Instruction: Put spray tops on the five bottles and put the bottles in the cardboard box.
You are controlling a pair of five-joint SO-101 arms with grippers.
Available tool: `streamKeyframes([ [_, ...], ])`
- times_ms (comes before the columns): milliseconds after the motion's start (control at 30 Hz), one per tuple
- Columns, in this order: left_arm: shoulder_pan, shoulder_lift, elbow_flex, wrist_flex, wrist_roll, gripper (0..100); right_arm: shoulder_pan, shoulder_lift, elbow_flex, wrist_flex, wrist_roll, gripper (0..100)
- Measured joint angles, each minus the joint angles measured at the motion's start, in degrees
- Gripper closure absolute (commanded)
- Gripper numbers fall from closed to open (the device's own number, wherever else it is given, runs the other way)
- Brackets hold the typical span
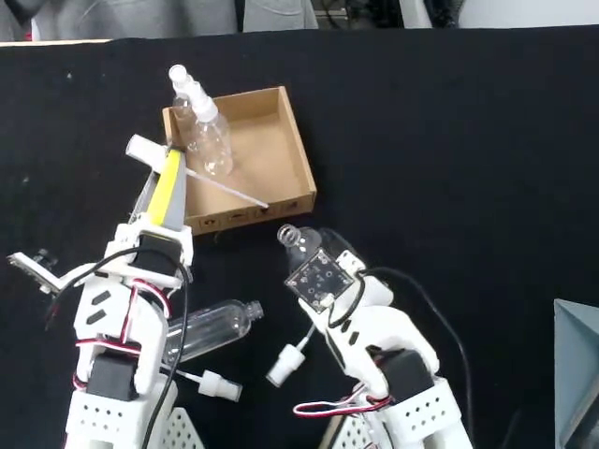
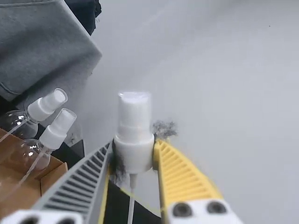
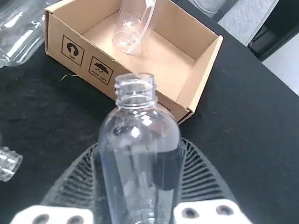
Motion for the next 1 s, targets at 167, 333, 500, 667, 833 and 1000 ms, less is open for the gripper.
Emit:
streamKeyframes([
  [167,0.3,0.0,0.0,0.0,0.0,97,-0.1,0.0,0.0,0.0,0.0,94.9],
  [333,0.3,0.0,0.0,0.0,0.0,97,-0.4,0.0,0.0,0.0,0.0,94.9],
  [500,1.5,0.0,0.0,0.0,0.0,97,-3.3,0.0,0.0,0.0,0.0,94.9],
  [667,3.4,0.0,1.9,-0.1,-0.6,97,-3.5,0.0,0.0,0.0,0.0,94.9],
  [833,5.0,0.0,2.4,-0.1,-2.8,97,-3.5,0.0,0.0,0.0,0.0,94.9],
  [1000,5.6,0.0,2.4,-0.1,-2.8,97,-3.5,0.0,0.0,-0.1,0.0,94.9],
])
